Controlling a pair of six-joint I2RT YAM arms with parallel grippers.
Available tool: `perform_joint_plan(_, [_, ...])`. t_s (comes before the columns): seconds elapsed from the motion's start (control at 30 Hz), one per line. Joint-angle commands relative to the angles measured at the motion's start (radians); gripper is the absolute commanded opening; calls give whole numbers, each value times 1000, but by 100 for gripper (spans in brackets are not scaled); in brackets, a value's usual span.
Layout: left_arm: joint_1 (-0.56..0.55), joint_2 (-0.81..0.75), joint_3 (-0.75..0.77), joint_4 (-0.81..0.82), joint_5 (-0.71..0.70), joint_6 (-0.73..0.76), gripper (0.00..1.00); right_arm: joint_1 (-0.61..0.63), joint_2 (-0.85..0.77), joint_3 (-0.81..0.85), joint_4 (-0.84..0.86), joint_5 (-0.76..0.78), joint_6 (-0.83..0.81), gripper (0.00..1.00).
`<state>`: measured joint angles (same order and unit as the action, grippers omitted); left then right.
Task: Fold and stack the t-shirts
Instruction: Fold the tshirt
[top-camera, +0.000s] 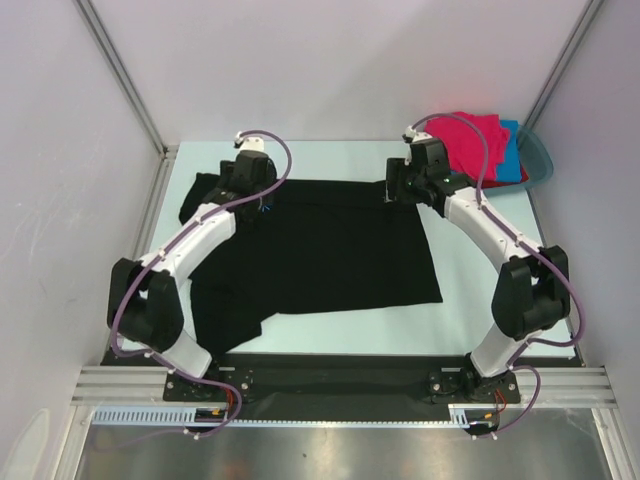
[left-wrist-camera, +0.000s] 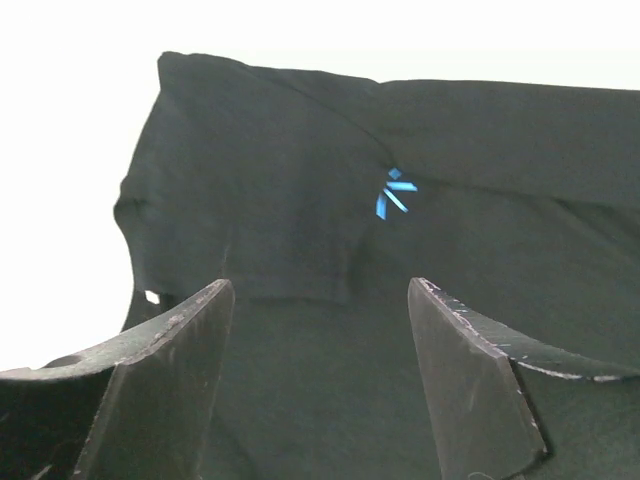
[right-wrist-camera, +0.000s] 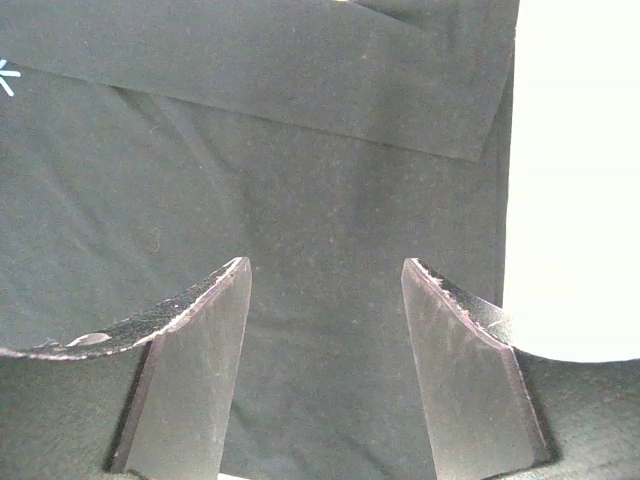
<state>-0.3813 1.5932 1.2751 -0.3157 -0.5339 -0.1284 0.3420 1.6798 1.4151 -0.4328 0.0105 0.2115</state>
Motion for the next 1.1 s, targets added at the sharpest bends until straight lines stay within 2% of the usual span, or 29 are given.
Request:
perform_joint_plan(0.0, [-7,-44,-49,-25,95,-117,76,-20,-35,-27,-11,-32,22,68])
perform_joint_plan(0.2, [-7,-140,-154,-2,228,-197,73,-75,14,-87,95,-119,98,68])
perform_joint_plan(0.33, [-11,-243,-275,47,330,-247,72,-199,116,-169,300,-392,225,64])
perform_joint_plan(0.5, [-14,-358,-350,24,301,-235,72,-236,222,-153,396,-481,279,62])
perform_joint_plan(0.7, [-14,-374,-384,59,337,-229,72,-251,334,-139,538,-547,391,60])
perform_joint_plan(0.8, [-14,-343,-356,52,359,-228,72,-255,362,-140,598,-524,428,61])
perform_joint_plan(1.07, [-14,-314,-359,58,391,-232,71,-255,403,-102,554,-442,430,60])
